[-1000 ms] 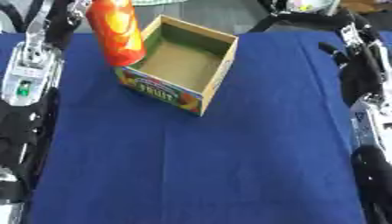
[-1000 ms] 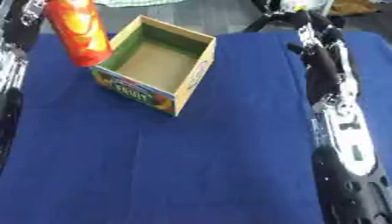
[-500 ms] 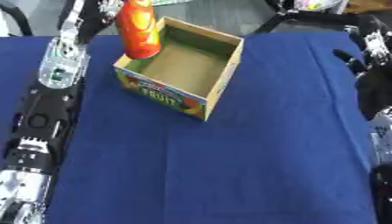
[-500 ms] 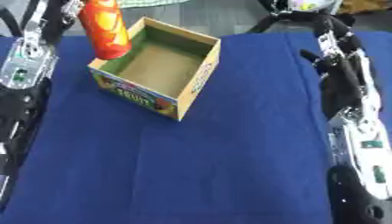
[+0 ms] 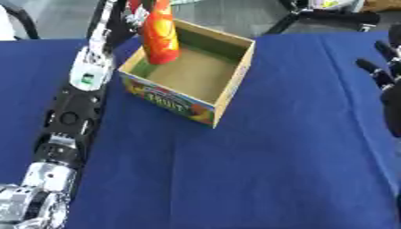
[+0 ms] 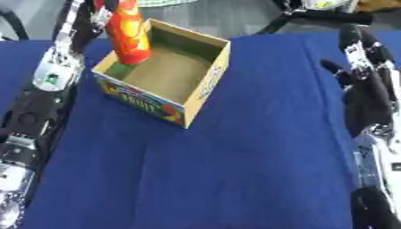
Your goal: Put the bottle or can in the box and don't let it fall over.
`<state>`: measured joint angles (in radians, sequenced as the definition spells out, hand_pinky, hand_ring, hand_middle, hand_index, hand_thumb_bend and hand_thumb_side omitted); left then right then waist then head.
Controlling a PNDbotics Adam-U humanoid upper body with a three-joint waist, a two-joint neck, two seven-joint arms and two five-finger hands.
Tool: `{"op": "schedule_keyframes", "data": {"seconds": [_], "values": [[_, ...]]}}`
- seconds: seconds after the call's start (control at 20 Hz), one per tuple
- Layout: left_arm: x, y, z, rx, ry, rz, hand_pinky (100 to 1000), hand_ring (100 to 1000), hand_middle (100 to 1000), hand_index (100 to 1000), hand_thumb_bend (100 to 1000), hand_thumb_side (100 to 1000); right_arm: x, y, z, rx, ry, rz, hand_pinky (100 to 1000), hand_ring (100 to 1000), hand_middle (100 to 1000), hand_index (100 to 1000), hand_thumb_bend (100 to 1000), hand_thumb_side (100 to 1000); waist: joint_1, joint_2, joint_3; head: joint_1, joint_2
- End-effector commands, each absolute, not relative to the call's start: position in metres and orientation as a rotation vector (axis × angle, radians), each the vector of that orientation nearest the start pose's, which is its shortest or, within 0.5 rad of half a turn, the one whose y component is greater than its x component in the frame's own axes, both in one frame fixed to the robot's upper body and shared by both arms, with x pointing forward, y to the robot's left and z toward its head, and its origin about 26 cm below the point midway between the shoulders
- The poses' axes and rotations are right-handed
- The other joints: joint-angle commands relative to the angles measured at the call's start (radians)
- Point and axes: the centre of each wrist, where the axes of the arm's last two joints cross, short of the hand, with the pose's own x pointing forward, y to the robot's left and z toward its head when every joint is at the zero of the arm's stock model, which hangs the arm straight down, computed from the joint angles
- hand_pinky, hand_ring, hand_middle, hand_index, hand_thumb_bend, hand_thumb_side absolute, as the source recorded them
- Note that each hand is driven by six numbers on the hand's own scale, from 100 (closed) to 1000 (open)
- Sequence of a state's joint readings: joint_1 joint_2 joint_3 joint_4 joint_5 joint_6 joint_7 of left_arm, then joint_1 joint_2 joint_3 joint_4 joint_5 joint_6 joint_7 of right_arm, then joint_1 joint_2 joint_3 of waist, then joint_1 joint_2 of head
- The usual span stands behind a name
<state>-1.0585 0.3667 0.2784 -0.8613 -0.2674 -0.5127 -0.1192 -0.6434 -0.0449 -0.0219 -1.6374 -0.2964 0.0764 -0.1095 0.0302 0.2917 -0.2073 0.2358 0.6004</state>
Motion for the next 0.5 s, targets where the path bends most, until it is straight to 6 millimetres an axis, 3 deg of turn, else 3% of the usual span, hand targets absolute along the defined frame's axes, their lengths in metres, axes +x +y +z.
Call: {"op": "schedule_keyframes", "data": {"seconds": [0.05,0.1,0.15,0.2,0.25,0.5], "values": [[0.4892,0.3235,0.2644,0.478,-2.395,-0.52,1000,872,753,892,107,531,0.3786,-0.1753,0.2225,0.417,-2.141,-0.051,798,999,1000,822,386,393,0.0,-0.015,0.001,0.004,-0.011],[0.4893,0.3247,0.2638,0.488,-2.385,-0.564,1000,894,784,985,270,633,0.3786,-0.1755,0.2222,0.416,-2.14,-0.05,797,998,1000,822,385,394,0.001,-0.015,0.002,0.001,-0.008],[0.4893,0.3263,0.2633,0.498,-2.371,-0.603,1000,897,788,1000,288,657,0.3786,-0.1756,0.222,0.416,-2.14,-0.05,797,998,1000,822,384,394,0.002,-0.015,0.003,-0.001,-0.006],[0.4892,0.3283,0.2626,0.508,-2.353,-0.638,1000,895,780,1000,406,769,0.3786,-0.1756,0.222,0.416,-2.14,-0.049,797,998,1000,822,384,395,0.002,-0.016,0.004,-0.003,-0.005],[0.4892,0.3302,0.2619,0.519,-2.332,-0.667,1000,894,782,1000,465,787,0.3786,-0.1757,0.2218,0.416,-2.139,-0.049,797,998,1000,822,383,394,0.002,-0.016,0.005,-0.005,-0.005],[0.4894,0.3316,0.2601,0.569,-2.261,-0.736,1000,890,782,1000,435,778,0.3785,-0.1761,0.2209,0.415,-2.137,-0.054,797,997,1000,823,381,396,0.004,-0.019,0.003,-0.01,-0.006]]}}
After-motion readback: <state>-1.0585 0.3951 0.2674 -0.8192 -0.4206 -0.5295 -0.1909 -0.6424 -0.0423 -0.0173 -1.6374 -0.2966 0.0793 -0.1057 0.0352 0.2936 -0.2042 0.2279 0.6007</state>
